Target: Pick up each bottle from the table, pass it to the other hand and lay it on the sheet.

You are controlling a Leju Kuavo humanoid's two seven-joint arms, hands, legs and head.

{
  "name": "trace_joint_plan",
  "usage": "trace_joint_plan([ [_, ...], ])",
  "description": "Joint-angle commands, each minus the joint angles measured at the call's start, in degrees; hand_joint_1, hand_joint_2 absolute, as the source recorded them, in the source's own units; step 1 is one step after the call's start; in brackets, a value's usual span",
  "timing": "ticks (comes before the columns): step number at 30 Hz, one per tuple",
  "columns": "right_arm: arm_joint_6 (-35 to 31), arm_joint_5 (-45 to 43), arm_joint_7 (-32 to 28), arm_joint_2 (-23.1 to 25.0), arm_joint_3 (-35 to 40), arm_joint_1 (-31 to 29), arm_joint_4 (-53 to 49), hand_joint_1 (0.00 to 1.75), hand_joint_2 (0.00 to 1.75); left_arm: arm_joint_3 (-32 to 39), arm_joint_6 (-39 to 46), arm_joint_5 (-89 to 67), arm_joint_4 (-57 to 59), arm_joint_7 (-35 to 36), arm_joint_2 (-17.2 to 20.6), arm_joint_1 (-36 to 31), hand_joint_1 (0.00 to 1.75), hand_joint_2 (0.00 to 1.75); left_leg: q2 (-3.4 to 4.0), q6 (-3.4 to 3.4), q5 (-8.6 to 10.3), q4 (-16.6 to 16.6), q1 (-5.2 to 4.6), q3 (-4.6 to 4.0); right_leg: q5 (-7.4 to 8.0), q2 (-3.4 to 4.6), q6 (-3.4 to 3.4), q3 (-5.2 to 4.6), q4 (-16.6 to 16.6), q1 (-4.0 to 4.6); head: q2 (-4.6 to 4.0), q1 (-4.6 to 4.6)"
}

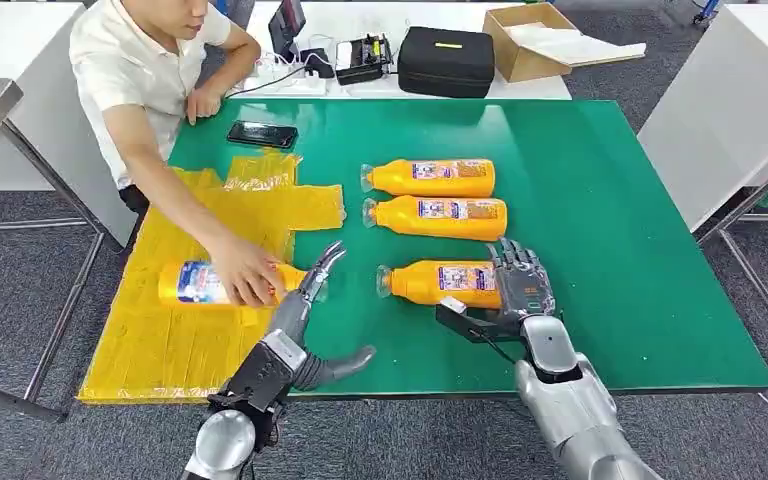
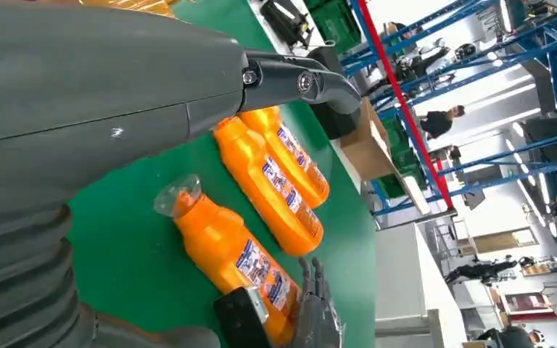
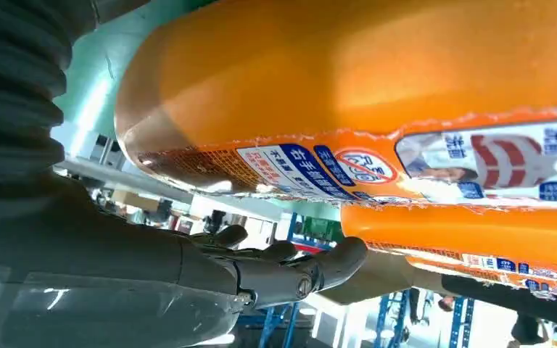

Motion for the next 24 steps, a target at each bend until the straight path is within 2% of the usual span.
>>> trace_joint_plan([
  [1, 1.5, -0.2, 0.2, -1.2, 3.2, -3.0, 5.7, 0.00, 1.75, -0.6, -0.3, 0.3, 0.8, 0.3, -1.0, 1.5, 0.00, 1.75, 0.12, 0.01, -0.06, 0.0, 0.00, 0.11, -0.03, 0.06, -0.13, 0.10, 0.0, 0.02, 0.00, 0.00],
  [6, 5.5, -0.4, -0.5, -0.6, 2.7, -5.1, 10.7, 0.00, 1.75, -1.1, 0.0, 0.4, 1.2, 0.1, -0.5, 2.1, 0.00, 1.75, 0.24, 0.02, -0.11, 0.0, 0.02, 0.21, -0.03, 0.14, -0.21, 0.19, -0.1, 0.06, 0.00, 0.00],
  [7, 6.6, -1.6, -1.7, -0.5, 2.0, -5.7, 12.2, 0.14, 1.75, -1.0, 0.0, 0.4, 1.4, 0.1, -0.5, 1.9, 0.00, 1.75, 0.16, 0.01, -0.06, 0.0, 0.00, 0.13, -0.01, 0.09, -0.13, 0.12, -0.1, 0.03, 0.00, 0.02],
  [8, 6.8, -2.5, -2.9, -0.7, 1.6, -6.0, 13.7, 1.50, 1.75, -1.0, 0.0, 0.4, 1.6, 0.0, -0.5, 1.7, 0.00, 1.75, 0.24, 0.01, -0.10, 0.0, 0.03, 0.23, -0.03, 0.12, -0.23, 0.22, -0.1, 0.08, 0.00, 0.00],
  [9, 7.0, -4.1, -4.3, -0.8, 0.8, -6.2, 14.8, 1.75, 1.75, -1.1, -0.1, 0.5, 1.9, -0.1, -0.5, 1.4, 0.00, 1.75, 0.15, 0.01, -0.07, 0.0, 0.03, 0.19, -0.02, 0.04, -0.20, 0.19, -0.1, 0.07, 0.00, 0.02],
  [14, 7.1, -15.7, -14.5, -3.7, -4.6, -6.5, 25.4, 1.75, 1.75, -2.1, -1.4, 2.2, 5.6, -1.2, -0.7, -1.5, 0.00, 1.75, -0.16, 0.02, 0.01, -0.1, 0.02, 0.22, -0.04, -0.23, -0.13, 0.28, -0.1, 0.05, 0.00, 0.00],
  [15, 6.7, -16.0, -14.9, -4.1, -4.7, -6.1, 25.6, 1.75, 1.75, -2.2, -1.4, 2.2, 5.8, -1.3, -0.7, -1.6, 0.00, 1.75, -0.16, 0.03, -0.02, -0.1, 0.05, 0.33, -0.06, -0.28, -0.21, 0.41, -0.2, 0.09, 0.00, 0.00],
  [18, 7.9, -22.3, -21.8, -6.0, -7.6, -3.9, 27.0, 1.75, 1.75, -2.8, -1.8, 3.0, 7.4, -2.5, -0.3, -2.1, 0.00, 1.75, -0.36, 0.03, 0.00, -0.1, 0.07, 0.48, -0.08, -0.45, -0.18, 0.54, -0.3, 0.11, 0.00, -0.02],
  [21, 8.2, -23.1, -22.7, -6.3, -7.7, -3.4, 26.8, 1.75, 1.75, -3.0, -1.9, 3.1, 7.5, -2.7, -0.3, -2.2, 0.00, 1.75, -0.45, 0.03, -0.03, -0.1, 0.08, 0.62, -0.13, -0.56, -0.22, 0.41, -0.3, 0.13, 0.00, 0.02],
  [24, 8.8, -23.5, -22.8, -6.2, -7.3, -3.5, 26.2, 1.75, 1.75, -3.3, -1.9, 3.1, 7.4, -2.7, -0.1, -2.3, 0.00, 1.75, -0.23, 0.12, -0.26, 0.0, 0.07, 0.90, -0.24, -0.26, -0.01, 0.40, -0.3, 0.11, 0.00, 0.00],
])
